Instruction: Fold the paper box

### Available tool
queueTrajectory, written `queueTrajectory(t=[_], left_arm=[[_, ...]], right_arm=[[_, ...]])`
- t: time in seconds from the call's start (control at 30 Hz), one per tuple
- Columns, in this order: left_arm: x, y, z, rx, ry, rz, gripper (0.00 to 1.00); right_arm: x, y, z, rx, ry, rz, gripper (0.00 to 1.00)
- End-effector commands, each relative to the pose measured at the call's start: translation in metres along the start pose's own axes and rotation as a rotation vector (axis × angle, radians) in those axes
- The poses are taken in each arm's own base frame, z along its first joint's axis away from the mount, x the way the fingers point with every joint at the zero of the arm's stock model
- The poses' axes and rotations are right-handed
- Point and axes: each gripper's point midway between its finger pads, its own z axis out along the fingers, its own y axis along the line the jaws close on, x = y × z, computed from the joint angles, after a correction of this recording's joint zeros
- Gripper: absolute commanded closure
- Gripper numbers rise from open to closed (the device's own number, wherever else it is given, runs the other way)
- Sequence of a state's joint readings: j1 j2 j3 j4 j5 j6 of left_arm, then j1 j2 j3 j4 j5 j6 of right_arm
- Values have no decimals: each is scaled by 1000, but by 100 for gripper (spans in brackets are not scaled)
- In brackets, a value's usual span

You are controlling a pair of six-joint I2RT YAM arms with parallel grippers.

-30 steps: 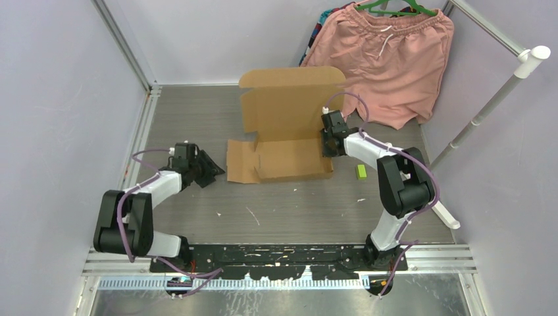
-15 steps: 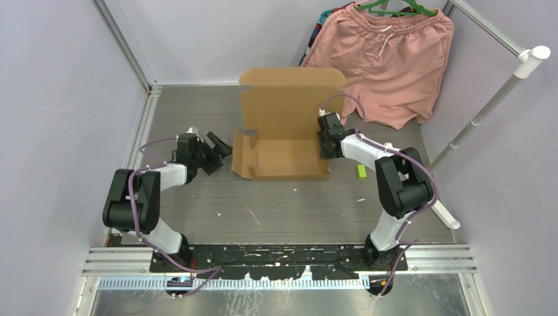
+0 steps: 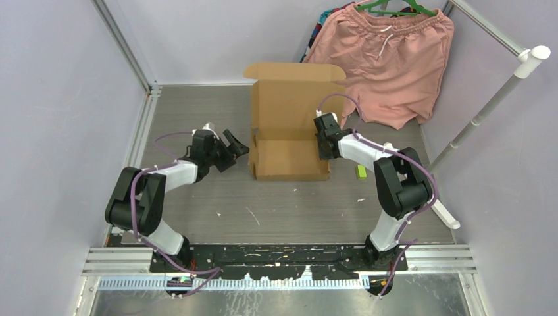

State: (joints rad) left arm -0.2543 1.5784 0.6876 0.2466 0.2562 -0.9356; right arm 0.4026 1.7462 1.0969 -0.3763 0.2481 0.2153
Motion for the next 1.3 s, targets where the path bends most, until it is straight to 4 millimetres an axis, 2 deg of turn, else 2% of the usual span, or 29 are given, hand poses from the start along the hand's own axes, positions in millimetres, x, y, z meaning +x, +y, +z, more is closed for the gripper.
queueTrajectory(t=[0.0,0.53,0.87,0.9,0.97,1.07,1.27], left_arm=[[-13,-33,-1,45,-45,57,15],[-7,-55,-5,1,-46,165,16],[-20,-58,-17,-65,-69,243,14],[-22,-58,-19,-71,-71,252,14],[-23,-56,-21,-86,-72,267,14],[-23,-52,-24,-102,-75,282,14],[-23,-49,-27,-110,-75,300,14]], right_arm=[[-26,14,-10,-1,-73,-20,79],[-21,44,-8,3,-76,-80,79],[-12,50,-6,-4,-69,-95,78],[-13,51,-9,-10,-75,-90,74],[-15,50,-18,-24,-85,-84,59],[-26,45,-41,-34,-126,-74,44],[-61,42,-98,-83,-216,-52,39]])
